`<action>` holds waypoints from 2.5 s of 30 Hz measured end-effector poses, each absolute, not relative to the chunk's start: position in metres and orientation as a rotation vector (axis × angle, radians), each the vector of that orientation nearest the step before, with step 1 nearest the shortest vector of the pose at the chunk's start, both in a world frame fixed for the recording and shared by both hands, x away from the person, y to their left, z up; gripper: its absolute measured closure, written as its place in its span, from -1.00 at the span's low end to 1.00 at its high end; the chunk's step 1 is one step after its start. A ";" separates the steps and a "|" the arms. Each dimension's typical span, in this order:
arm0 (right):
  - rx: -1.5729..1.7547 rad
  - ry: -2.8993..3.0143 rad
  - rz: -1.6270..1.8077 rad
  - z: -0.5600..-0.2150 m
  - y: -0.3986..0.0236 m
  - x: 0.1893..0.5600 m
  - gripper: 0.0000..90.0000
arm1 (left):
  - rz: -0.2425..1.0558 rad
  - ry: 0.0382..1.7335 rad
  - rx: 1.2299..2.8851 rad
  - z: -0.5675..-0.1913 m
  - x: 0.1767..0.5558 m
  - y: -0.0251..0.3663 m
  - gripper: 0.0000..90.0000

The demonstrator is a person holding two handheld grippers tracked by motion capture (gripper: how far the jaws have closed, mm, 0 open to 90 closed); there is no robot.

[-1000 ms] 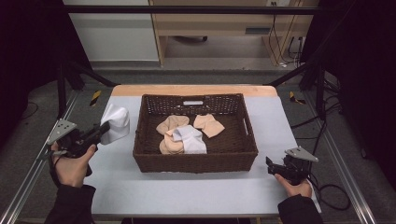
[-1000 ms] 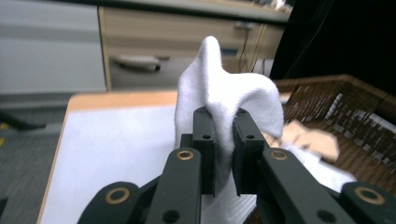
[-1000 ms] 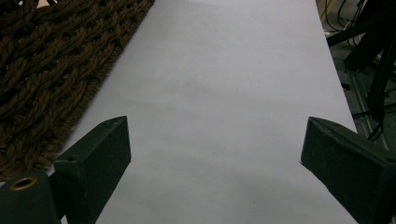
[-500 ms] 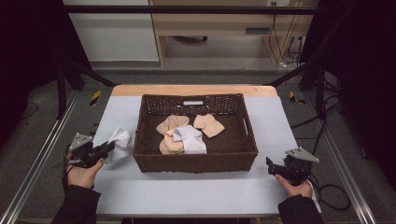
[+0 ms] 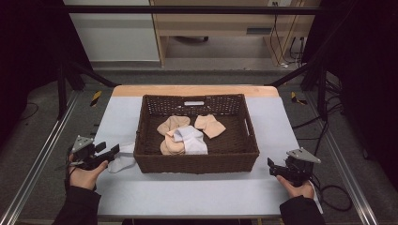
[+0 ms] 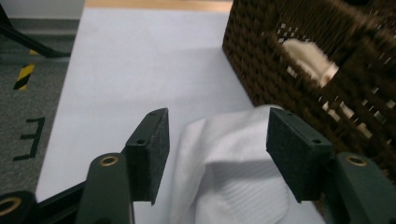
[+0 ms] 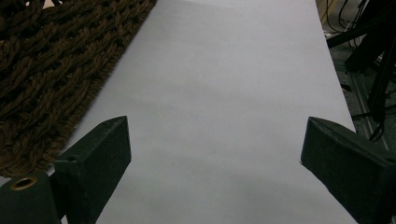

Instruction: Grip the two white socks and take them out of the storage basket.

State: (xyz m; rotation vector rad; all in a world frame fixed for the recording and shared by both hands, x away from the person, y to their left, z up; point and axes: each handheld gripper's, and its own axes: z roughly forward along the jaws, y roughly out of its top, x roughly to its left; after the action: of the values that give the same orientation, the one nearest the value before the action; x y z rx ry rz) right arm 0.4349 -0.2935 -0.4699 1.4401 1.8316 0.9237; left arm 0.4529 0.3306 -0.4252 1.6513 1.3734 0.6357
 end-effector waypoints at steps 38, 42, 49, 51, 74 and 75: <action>1.450 1.825 0.933 -0.470 -0.294 0.438 -0.81 | 0.614 1.051 1.671 -0.343 0.519 0.163 -0.03; 1.449 1.824 0.937 -0.470 -0.294 0.438 -0.81 | 0.622 1.068 1.704 -0.354 0.531 0.150 -0.02; 1.447 1.827 0.941 -0.470 -0.294 0.438 -0.81 | 0.605 1.100 1.797 -0.382 0.552 0.133 -0.02; 1.448 1.827 0.942 -0.470 -0.294 0.438 -0.81 | 0.594 1.116 1.808 -0.391 0.557 0.130 -0.03; 1.444 1.845 0.927 -0.472 -0.293 0.439 -0.81 | 0.424 1.207 2.053 -0.431 0.572 0.125 0.16; 1.444 1.845 0.927 -0.472 -0.293 0.439 -0.81 | 0.416 1.209 2.063 -0.432 0.572 0.125 0.23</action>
State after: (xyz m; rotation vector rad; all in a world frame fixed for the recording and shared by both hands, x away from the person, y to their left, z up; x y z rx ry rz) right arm 0.4392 -0.2930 -0.4719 1.4442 1.8450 0.9272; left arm 0.5717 0.1247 -0.4320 2.0635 1.2092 0.4161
